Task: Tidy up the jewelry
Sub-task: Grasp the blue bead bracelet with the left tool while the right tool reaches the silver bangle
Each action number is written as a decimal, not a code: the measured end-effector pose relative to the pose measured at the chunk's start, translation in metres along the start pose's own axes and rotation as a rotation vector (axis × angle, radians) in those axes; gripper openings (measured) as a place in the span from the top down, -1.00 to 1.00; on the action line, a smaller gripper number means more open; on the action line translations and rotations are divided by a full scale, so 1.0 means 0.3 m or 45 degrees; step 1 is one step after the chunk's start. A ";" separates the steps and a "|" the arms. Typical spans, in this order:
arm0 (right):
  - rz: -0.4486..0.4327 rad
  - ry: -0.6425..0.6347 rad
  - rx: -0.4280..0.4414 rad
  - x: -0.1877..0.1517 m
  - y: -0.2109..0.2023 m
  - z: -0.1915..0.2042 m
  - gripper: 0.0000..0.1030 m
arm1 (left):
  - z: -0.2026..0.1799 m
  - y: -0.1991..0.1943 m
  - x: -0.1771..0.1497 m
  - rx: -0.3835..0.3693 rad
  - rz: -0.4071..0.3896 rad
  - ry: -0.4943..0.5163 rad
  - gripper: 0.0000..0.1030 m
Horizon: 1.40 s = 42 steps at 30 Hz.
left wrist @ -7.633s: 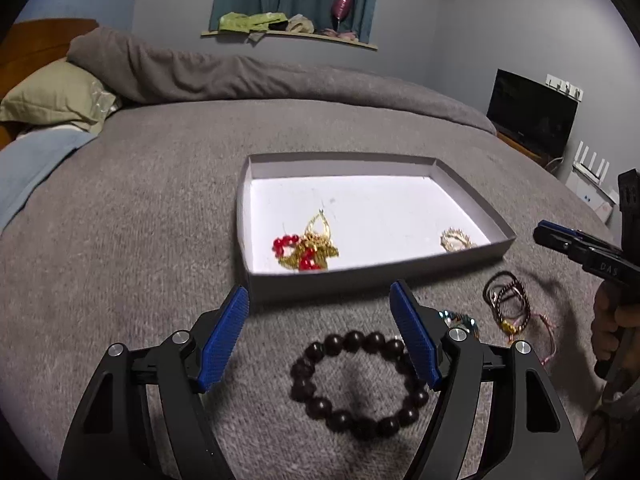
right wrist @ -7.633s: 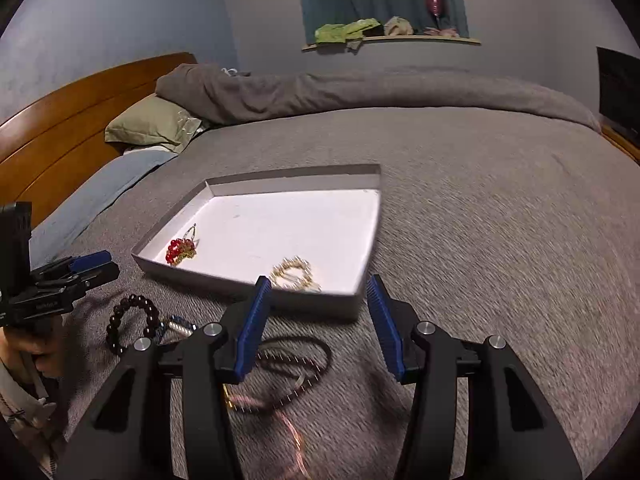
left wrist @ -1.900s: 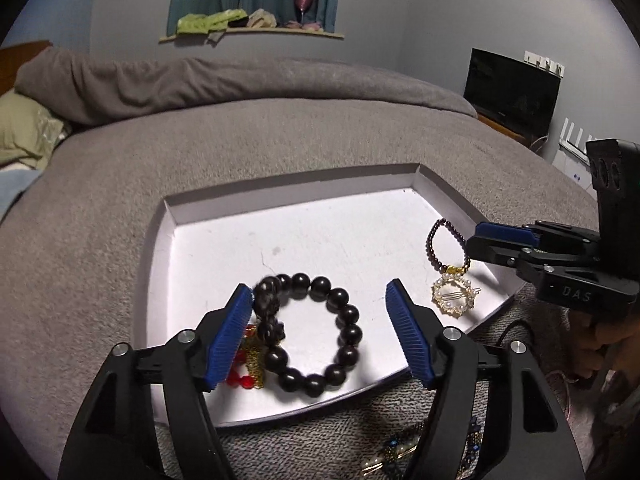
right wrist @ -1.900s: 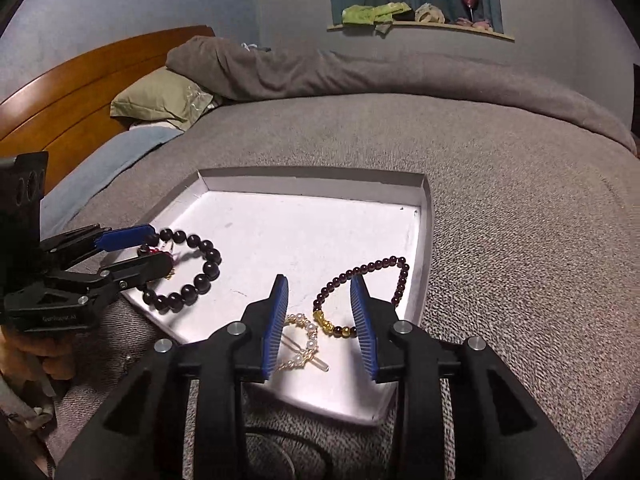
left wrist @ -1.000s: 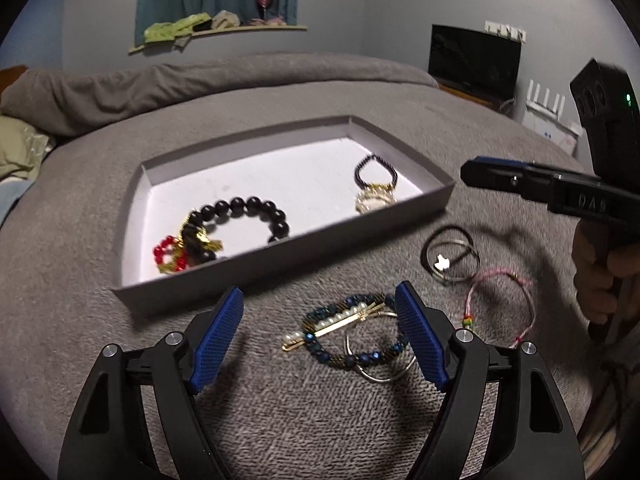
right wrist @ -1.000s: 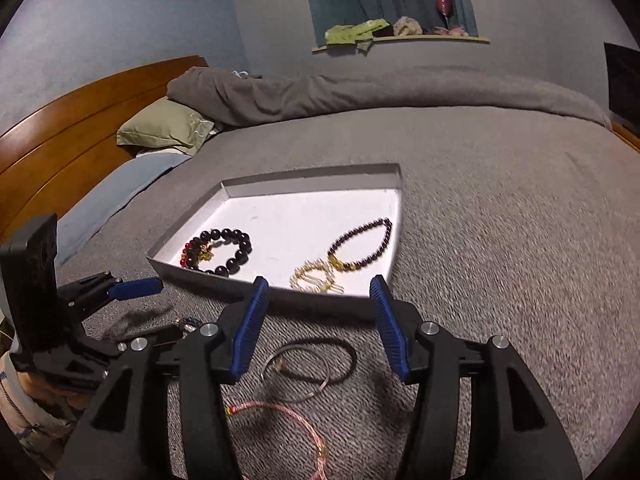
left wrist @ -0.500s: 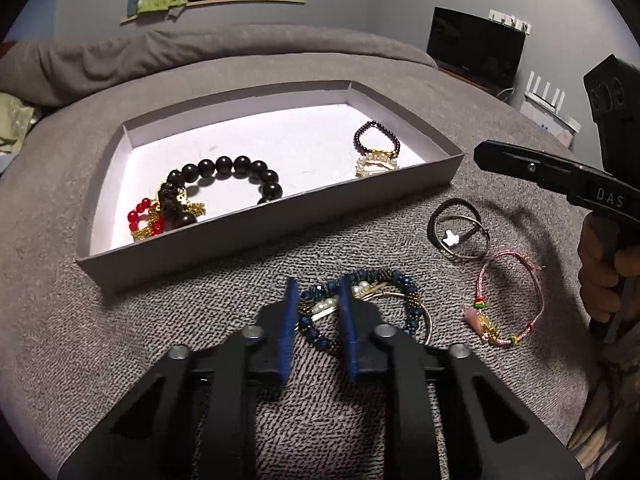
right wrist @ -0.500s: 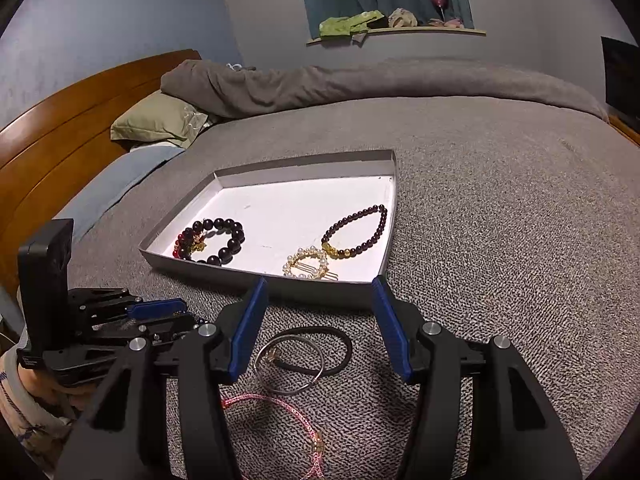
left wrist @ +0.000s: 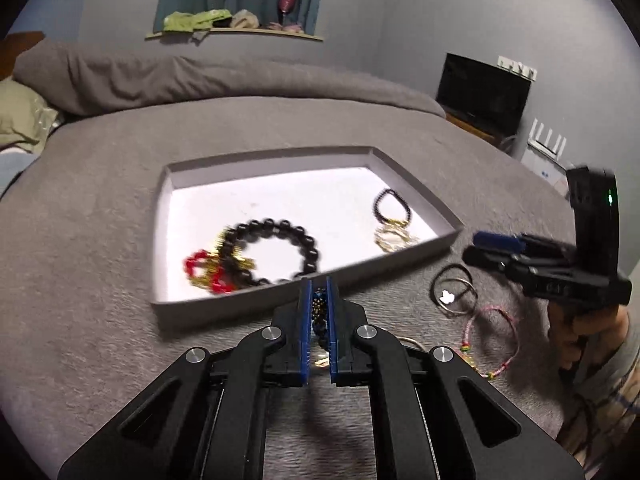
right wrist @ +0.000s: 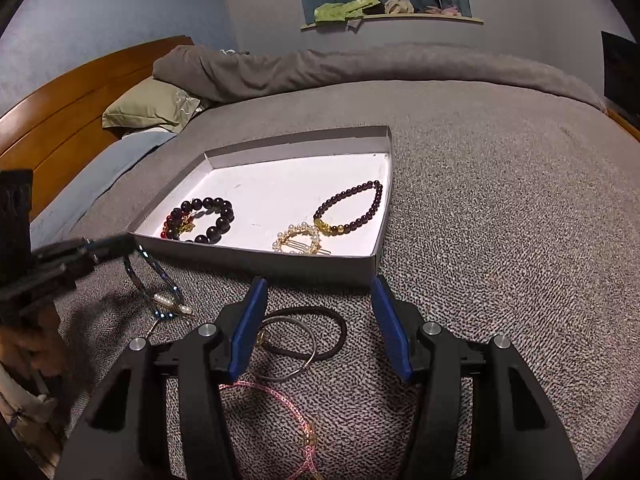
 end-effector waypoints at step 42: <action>0.135 -0.157 -0.017 -0.111 0.038 0.088 0.14 | 0.114 0.183 -0.126 0.134 0.237 -0.079 0.39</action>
Point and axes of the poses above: each gripper's, at about its wrist camera, not at the fingertips, and y roughly the way its jaws point, z to its left, x to its top, the point moved 9 cm from there along y, roughly the way its jaws point, and after that the axes turned 3 degrees about z, right-handed, at the moved point
